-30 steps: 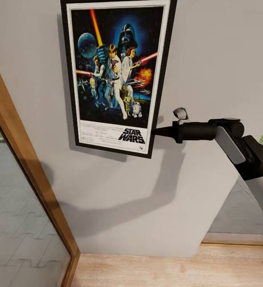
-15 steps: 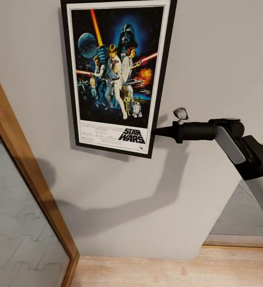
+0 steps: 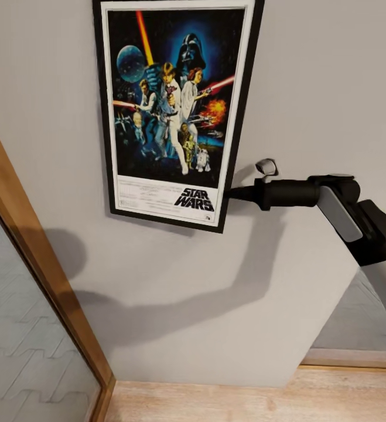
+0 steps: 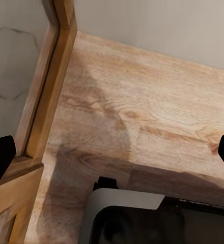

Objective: Pick up the poster from the kitchen countertop and hang it on one of the wall nails in the kitchen.

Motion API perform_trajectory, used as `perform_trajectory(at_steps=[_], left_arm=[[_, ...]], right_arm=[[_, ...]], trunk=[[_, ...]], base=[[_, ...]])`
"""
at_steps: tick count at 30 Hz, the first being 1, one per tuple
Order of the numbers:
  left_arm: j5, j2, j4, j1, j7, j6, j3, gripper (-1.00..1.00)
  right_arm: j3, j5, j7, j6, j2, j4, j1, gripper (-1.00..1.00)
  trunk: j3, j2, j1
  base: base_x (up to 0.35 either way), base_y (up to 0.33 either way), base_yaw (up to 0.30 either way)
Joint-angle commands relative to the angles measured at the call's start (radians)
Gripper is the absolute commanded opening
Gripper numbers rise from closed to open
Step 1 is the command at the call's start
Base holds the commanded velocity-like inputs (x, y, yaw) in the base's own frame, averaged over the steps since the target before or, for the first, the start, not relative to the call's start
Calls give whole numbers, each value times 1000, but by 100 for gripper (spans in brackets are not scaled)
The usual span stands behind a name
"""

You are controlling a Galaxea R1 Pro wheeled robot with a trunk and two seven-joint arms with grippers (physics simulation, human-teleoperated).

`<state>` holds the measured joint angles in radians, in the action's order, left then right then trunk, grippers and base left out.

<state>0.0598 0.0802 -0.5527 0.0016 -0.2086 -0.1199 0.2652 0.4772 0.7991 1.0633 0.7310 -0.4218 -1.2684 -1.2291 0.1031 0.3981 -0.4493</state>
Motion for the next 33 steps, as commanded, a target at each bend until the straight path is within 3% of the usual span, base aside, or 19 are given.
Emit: perform_trajectory(at_steps=[1,9,19,28,29,33], left_arm=[[6,0,-1,0,-8,-3,3,100],[6,0,-1,0,-8,-3,3,100],[6,0,-1,0,-8,-3,3,100],[6,0,-1,0,-8,-3,3,100],[6,0,-1,0,-8,-3,3,100],[6,0,-1,0,-8,-3,3,100]], right_arm=[[-4,1,-3,0,-7,1,4,-100],[-40,184,-3,80,-8,-17,51,-100],[-40,419,-3,173,-8,-8,57,-100],[-40,516,-3,185,-8,-9,57,-100],[-40,-9,-3,-4,-8,1,57,-100],[-40,-9,-3,-4,-8,1,57,-100]], trunk=[[2,2,-1],[2,2,-1],[2,2,-1],[2,2,-1],[2,2,-1],[2,2,-1]], base=[[0,0,0],[0,0,0],[0,0,0],[0,0,0],[0,0,0],[0,0,0]])
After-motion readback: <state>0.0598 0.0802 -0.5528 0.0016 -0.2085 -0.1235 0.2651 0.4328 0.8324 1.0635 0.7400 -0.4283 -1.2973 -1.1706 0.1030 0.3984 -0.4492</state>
